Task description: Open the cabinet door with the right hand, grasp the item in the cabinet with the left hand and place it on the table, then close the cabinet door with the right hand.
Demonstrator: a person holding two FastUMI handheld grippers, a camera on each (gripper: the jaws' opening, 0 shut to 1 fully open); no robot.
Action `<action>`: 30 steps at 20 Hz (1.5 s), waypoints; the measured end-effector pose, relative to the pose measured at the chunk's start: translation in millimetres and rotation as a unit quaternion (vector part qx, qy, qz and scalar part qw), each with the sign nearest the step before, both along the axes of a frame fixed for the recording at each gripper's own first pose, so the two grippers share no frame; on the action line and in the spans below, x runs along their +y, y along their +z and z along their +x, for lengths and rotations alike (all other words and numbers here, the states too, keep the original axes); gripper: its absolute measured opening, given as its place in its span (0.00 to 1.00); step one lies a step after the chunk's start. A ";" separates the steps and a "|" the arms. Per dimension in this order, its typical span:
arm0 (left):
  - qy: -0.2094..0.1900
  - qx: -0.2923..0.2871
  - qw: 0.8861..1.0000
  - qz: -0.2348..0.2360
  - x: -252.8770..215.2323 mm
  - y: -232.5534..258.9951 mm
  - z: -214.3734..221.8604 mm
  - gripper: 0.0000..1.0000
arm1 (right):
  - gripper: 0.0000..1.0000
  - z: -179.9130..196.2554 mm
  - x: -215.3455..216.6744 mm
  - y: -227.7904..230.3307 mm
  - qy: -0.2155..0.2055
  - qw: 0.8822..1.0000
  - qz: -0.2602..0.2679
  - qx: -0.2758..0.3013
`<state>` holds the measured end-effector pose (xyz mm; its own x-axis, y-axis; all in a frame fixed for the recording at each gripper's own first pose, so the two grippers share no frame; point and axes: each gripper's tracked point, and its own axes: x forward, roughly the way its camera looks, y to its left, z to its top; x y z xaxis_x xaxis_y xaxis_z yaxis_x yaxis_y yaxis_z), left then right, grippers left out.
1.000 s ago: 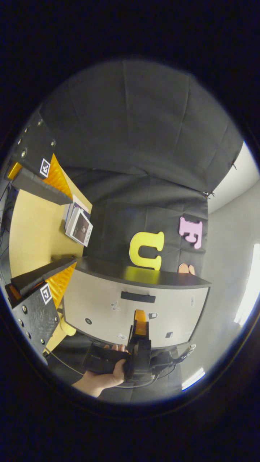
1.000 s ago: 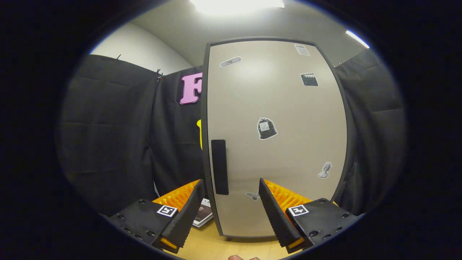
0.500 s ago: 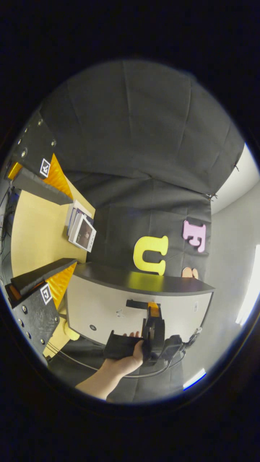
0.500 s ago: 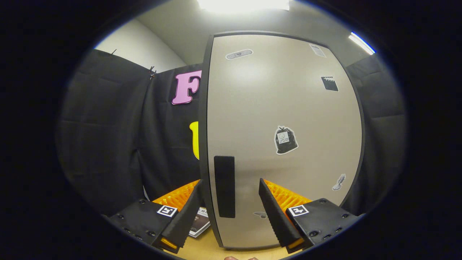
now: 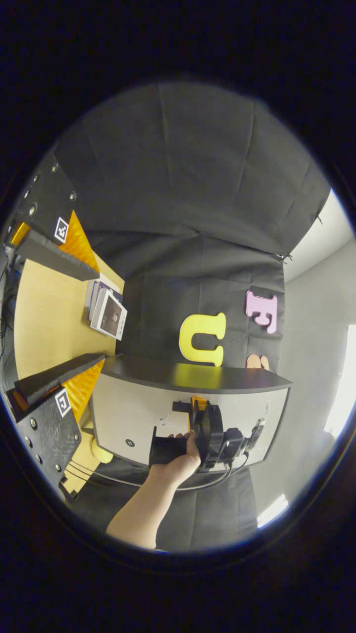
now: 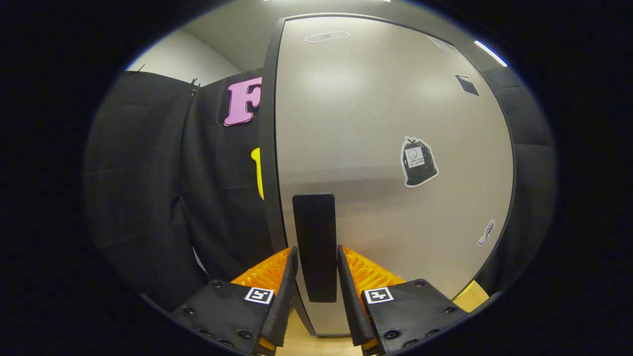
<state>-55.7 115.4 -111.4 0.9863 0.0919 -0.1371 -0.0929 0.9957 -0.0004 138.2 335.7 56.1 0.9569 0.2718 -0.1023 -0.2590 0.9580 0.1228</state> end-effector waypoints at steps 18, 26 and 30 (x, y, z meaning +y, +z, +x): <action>-0.006 0.019 1.000 -0.006 -4.3 -13.5 -17.8 0.89 | 0.21 -10.8 0.5 -7.7 0.052 0.998 -0.037 -0.024; -0.015 0.023 1.000 -0.008 -18.3 -7.5 -31.5 0.90 | 0.15 -28.7 -5.0 -5.7 0.086 0.996 -0.028 -0.026; -0.011 0.025 1.000 -0.007 -19.8 -4.8 -35.9 0.90 | 0.15 -39.9 -9.4 -5.5 0.095 0.995 -0.024 -0.028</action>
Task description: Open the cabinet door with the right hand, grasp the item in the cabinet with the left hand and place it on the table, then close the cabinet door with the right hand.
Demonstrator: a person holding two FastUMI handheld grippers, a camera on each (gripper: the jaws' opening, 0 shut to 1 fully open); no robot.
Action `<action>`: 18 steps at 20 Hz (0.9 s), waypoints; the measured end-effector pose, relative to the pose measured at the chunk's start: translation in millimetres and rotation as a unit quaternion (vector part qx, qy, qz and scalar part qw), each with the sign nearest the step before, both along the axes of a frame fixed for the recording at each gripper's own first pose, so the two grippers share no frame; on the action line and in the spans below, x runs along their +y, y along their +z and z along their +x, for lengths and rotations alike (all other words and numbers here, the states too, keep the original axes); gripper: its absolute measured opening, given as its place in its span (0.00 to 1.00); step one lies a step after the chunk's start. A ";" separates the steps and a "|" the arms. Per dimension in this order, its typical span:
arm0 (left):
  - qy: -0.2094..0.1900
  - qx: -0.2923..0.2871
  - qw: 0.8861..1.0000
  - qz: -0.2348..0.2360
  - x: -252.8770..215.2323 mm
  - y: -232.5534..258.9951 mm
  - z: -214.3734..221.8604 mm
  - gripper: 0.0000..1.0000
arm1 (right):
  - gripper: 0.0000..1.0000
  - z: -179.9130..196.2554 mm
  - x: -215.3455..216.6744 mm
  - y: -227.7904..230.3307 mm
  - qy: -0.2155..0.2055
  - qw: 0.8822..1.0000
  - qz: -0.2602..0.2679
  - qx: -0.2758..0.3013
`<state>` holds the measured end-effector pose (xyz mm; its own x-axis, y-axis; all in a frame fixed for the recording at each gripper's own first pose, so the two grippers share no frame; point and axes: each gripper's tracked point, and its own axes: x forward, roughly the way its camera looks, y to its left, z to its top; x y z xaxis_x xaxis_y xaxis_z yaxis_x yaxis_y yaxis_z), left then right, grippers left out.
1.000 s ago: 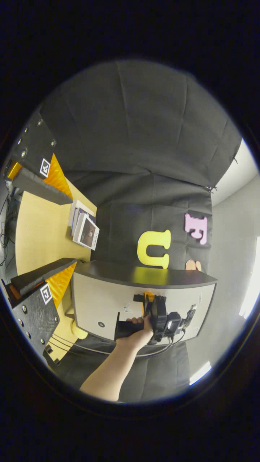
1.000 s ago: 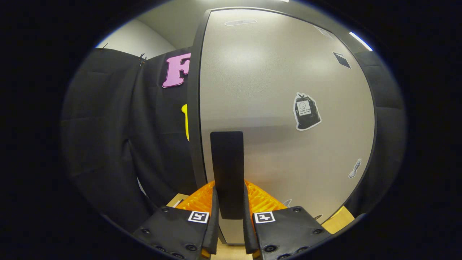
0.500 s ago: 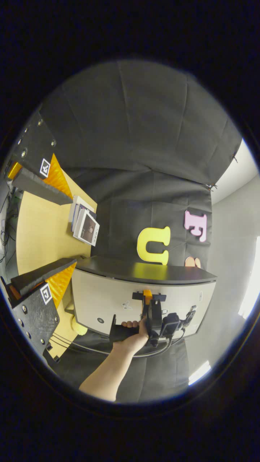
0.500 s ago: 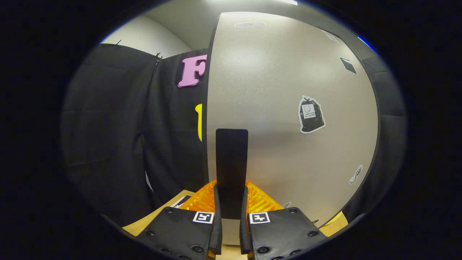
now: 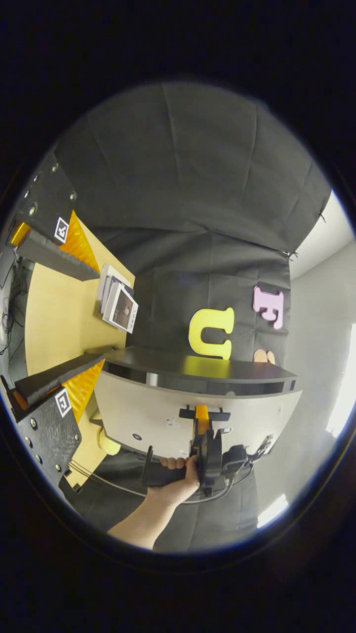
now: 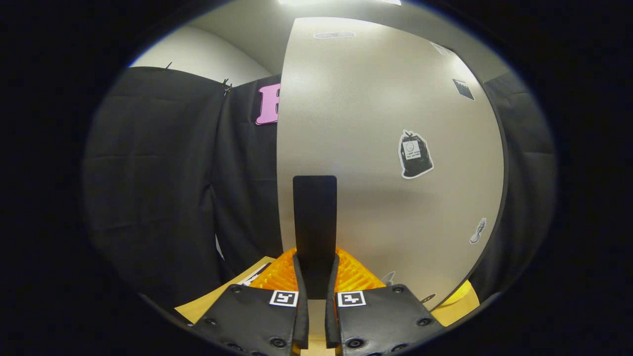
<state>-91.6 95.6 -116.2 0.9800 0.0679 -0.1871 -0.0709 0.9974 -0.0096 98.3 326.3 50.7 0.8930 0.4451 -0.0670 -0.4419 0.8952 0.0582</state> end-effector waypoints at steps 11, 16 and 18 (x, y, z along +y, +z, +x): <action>-0.023 -0.007 1.000 -0.014 -23.8 18.7 10.7 0.90 | 0.15 -27.9 -16.5 -0.3 0.033 0.999 0.009 0.005; -0.049 -0.016 0.999 0.003 -42.8 31.8 24.3 0.90 | 0.13 -39.0 -25.6 0.5 0.045 0.999 0.018 0.009; -0.062 -0.019 0.998 0.002 -52.7 34.3 31.5 0.89 | 0.15 -41.1 -29.5 -0.2 0.051 0.998 0.025 0.013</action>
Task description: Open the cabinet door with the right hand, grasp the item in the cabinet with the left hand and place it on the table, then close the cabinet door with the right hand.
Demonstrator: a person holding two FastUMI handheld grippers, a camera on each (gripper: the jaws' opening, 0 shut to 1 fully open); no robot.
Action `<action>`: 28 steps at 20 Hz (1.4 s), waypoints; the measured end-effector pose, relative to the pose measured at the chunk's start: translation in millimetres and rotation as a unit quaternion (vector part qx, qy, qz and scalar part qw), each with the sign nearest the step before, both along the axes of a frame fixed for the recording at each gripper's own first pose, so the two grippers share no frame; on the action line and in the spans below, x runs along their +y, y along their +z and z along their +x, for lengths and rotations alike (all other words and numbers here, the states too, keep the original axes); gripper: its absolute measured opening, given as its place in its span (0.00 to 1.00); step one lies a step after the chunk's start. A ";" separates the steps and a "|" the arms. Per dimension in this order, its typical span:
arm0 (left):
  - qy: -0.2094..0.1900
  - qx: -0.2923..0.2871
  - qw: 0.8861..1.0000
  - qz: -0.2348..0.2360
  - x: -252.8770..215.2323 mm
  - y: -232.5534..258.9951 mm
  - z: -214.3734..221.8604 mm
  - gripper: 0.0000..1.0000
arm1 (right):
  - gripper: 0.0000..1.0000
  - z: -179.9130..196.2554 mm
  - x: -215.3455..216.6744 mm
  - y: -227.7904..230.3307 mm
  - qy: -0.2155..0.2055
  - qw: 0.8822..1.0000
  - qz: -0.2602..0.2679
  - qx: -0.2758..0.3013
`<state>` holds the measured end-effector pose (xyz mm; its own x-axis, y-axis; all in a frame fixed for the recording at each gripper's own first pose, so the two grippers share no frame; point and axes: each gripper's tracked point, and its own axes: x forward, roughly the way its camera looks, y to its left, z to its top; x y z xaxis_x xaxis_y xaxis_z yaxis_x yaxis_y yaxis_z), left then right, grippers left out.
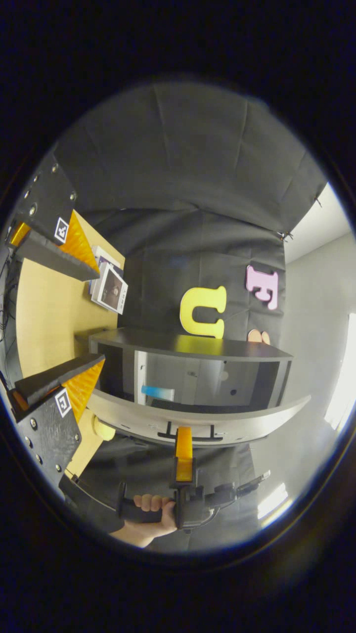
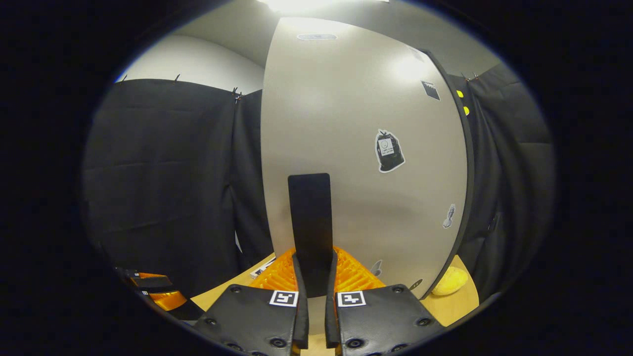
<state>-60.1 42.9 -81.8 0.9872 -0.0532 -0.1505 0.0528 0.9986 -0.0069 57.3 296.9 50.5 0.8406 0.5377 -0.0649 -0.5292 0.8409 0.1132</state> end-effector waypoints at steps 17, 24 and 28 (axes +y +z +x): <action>-0.068 0.014 0.998 -0.005 -49.4 -9.1 44.8 0.90 | 0.14 -9.1 -46.3 -4.4 -0.066 0.997 0.023 0.029; -0.081 0.029 0.996 -0.015 -55.7 -23.3 60.9 0.90 | 0.14 -7.8 -58.6 -5.5 -0.100 0.994 0.013 0.039; -0.093 0.036 0.995 -0.030 -70.3 -34.2 68.2 0.89 | 0.13 -9.1 -69.7 -5.0 -0.136 0.988 0.049 0.049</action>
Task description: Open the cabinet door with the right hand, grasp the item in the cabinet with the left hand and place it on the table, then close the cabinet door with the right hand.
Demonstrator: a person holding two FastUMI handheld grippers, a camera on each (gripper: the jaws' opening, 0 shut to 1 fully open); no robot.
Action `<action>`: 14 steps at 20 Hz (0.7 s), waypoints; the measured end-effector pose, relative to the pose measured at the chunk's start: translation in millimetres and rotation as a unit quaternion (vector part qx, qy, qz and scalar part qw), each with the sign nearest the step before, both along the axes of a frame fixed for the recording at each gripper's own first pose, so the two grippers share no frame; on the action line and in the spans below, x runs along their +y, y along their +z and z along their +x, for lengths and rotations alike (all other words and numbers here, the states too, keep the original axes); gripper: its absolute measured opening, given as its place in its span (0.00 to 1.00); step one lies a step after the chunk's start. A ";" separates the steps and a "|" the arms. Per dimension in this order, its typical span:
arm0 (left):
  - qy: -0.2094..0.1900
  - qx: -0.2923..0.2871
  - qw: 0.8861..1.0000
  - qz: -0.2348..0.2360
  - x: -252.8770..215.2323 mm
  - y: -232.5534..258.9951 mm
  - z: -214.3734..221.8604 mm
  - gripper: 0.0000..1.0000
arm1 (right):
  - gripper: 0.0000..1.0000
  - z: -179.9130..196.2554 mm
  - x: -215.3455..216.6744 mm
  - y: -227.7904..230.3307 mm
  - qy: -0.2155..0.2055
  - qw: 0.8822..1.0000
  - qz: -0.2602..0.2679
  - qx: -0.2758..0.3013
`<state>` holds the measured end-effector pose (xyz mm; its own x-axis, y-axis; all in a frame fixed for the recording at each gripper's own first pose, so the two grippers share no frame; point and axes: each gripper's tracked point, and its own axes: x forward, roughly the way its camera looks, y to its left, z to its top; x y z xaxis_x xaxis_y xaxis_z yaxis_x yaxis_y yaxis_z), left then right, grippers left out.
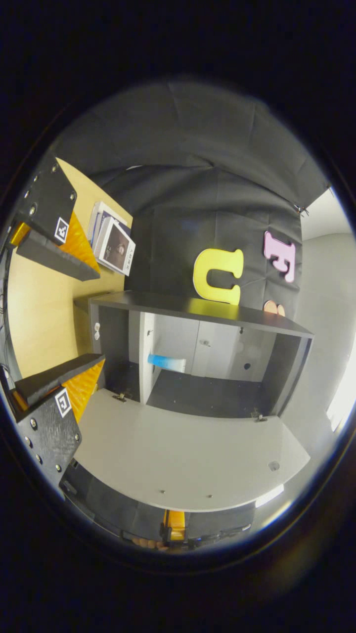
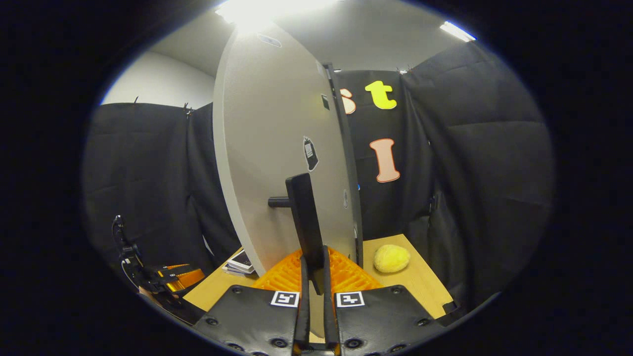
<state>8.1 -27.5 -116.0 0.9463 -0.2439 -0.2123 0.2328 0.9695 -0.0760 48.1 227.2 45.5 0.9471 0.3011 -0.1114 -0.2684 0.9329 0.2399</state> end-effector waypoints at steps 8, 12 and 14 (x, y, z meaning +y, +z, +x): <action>-0.034 0.011 0.999 0.028 -35.1 -17.5 -13.7 0.90 | 0.06 13.1 -21.7 -2.4 -0.076 0.996 0.035 -0.003; -0.033 0.012 0.999 0.027 -37.6 -14.2 -14.8 0.91 | 0.07 12.0 -28.6 -2.2 -0.057 0.998 0.009 -0.011; -0.029 0.010 0.999 0.026 -34.7 -11.2 -12.3 0.89 | 0.07 12.0 -33.7 -2.3 -0.064 0.998 -0.003 -0.013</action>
<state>-4.2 -62.2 -127.2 0.9263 -0.2864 -0.2449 0.2875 0.9572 -0.0321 60.1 193.5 43.2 0.9801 0.1779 -0.0878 -0.1540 0.9613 0.2285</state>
